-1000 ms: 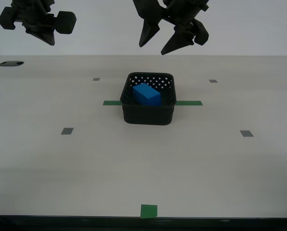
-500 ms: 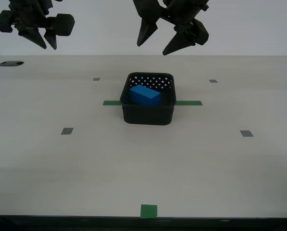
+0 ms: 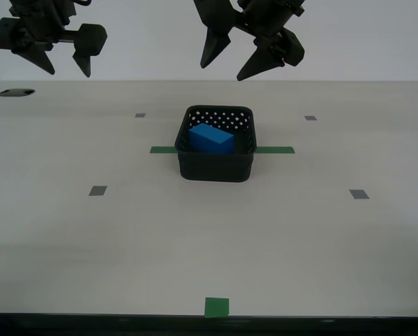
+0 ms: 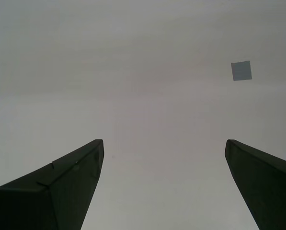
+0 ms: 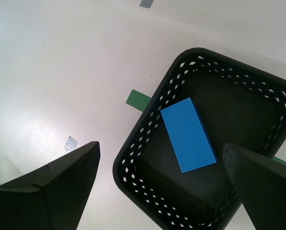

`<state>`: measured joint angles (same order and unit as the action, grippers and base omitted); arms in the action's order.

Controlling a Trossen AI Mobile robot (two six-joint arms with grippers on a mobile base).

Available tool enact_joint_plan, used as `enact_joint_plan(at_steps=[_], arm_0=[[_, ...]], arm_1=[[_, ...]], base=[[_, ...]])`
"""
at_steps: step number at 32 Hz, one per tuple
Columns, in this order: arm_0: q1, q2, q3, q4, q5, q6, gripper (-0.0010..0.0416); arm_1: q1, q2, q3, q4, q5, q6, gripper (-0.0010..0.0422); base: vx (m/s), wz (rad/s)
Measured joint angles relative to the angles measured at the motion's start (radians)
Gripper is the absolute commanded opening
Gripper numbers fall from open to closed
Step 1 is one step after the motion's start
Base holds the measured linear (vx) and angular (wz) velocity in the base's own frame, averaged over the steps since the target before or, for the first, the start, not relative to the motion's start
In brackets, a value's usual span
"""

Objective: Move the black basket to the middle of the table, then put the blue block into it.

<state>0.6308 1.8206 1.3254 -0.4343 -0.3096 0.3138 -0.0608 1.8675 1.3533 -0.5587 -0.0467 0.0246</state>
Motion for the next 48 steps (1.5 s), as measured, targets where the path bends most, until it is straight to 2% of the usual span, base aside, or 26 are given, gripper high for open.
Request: enact_joint_plan(at_steps=[48], arm_0=[[0.000,0.000,0.000,0.006,0.000,0.000,0.0351]], arm_1=[[0.000,0.000,0.000,0.007,0.000,0.000,0.0348]], base=[[0.000,0.000]])
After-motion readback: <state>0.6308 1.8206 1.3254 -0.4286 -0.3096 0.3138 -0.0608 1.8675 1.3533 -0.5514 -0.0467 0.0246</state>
